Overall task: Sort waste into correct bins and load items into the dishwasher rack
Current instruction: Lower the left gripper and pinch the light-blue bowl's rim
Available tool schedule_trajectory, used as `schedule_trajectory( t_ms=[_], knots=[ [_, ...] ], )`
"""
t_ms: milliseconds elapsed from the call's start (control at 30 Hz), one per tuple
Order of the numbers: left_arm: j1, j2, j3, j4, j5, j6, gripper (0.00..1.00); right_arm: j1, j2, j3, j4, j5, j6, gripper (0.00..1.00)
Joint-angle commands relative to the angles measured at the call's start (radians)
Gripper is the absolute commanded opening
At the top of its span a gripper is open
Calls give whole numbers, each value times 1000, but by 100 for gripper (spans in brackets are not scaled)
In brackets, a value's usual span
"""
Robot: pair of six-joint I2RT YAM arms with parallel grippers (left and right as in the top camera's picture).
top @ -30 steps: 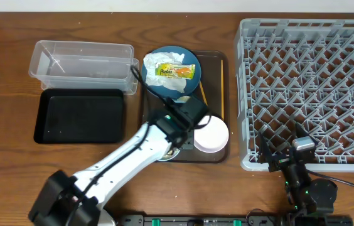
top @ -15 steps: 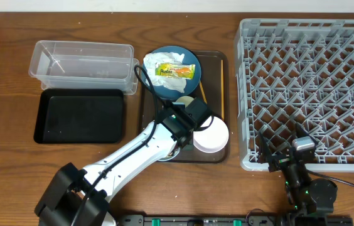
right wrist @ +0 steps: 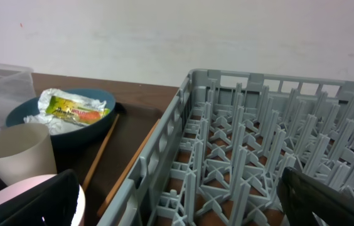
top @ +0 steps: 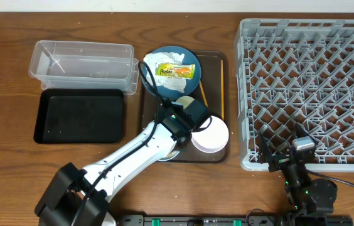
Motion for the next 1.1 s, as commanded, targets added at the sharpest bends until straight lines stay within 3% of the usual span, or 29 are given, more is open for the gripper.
schedule_trajectory(
  t_ms=[0, 367, 567, 1067],
  knots=[
    [-1, -4, -16, 30, 105, 105, 40, 11, -2, -1, -3, -4, -4, 99],
    [-3, -4, -90, 62, 150, 224, 40, 11, -2, -1, -3, -4, -4, 99],
    [-27, -4, -116, 74, 153, 223, 36, 11, -2, -1, -3, -4, -4, 99],
    [-131, -18, -116, 95, 146, 174, 36, 11, -2, -1, -3, -4, -4, 99]
  ],
)
